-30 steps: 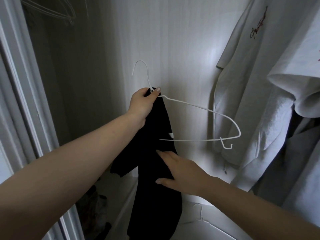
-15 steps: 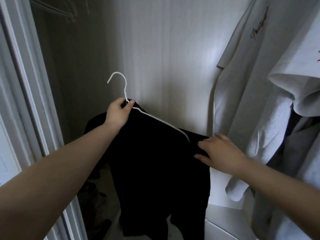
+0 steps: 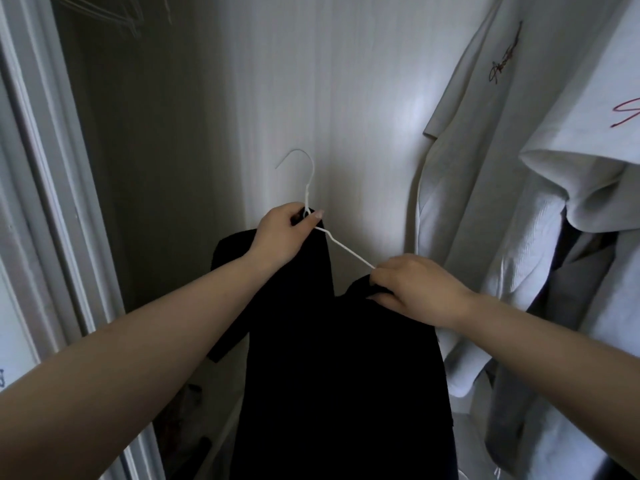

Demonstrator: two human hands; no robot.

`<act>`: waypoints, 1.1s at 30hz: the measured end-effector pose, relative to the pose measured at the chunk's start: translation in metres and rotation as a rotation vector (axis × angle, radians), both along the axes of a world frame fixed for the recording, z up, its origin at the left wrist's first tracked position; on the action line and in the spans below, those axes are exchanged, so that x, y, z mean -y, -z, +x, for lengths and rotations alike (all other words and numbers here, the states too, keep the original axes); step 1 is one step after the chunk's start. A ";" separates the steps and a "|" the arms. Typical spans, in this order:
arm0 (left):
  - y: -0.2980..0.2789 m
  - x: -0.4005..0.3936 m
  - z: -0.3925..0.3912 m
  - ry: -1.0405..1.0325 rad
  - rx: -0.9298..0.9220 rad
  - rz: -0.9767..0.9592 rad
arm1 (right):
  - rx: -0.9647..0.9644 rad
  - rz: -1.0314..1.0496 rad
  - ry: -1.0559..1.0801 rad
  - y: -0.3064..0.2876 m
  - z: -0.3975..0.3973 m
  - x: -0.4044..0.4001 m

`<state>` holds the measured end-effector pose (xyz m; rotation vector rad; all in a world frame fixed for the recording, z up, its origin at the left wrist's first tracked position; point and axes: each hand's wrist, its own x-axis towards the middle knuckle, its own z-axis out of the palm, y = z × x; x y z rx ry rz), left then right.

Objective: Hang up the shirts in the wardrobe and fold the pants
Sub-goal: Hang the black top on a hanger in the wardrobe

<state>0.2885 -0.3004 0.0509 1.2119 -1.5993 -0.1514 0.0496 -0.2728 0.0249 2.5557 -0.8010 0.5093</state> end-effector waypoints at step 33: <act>0.017 0.005 0.056 -0.500 -0.003 0.286 | 0.566 0.291 0.027 -0.033 -0.029 -0.005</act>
